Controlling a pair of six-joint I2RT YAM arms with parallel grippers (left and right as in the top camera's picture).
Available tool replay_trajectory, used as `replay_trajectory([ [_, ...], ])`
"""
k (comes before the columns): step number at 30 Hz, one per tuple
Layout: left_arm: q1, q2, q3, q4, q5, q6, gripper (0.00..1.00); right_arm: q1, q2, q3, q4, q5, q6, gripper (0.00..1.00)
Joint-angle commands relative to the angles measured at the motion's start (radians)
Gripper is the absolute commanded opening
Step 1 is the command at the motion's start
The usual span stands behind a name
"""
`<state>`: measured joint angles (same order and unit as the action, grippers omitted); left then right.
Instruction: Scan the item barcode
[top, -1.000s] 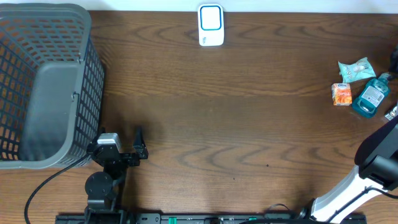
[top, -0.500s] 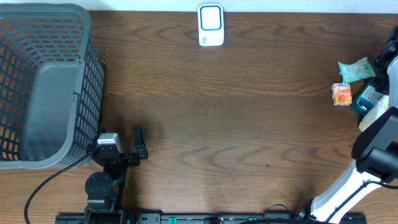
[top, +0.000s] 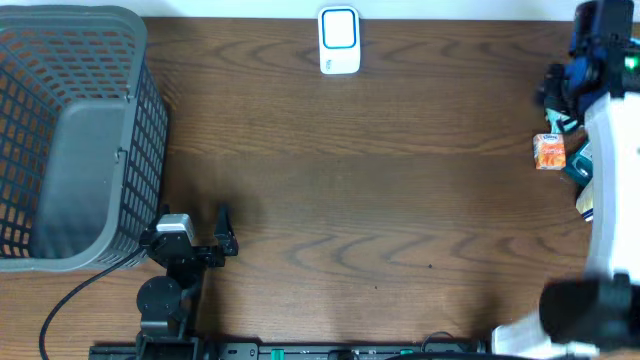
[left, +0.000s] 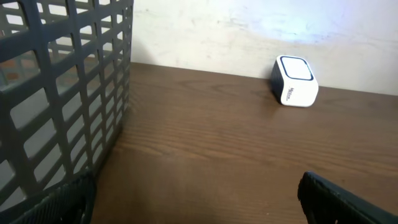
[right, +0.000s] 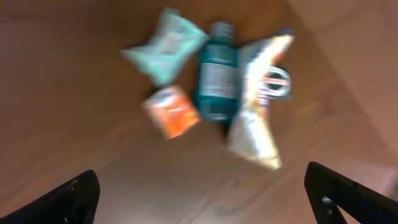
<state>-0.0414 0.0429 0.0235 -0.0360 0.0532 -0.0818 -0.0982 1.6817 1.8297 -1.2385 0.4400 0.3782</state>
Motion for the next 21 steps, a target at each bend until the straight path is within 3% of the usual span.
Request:
replay_trajectory([
  [1,-0.002,-0.006,-0.019,-0.03,-0.002,-0.005,0.98,0.064,-0.154,0.007,-0.031,-0.204,0.021,0.99],
  [11,-0.002,-0.006,-0.019,-0.03,-0.002,-0.005,0.98,0.103,-0.701,0.007,-0.187,-0.309,0.018,0.99],
  [21,-0.002,-0.006,-0.019,-0.03,-0.002,-0.005,0.98,0.103,-1.165,0.008,-0.202,-0.309,0.018,0.99],
])
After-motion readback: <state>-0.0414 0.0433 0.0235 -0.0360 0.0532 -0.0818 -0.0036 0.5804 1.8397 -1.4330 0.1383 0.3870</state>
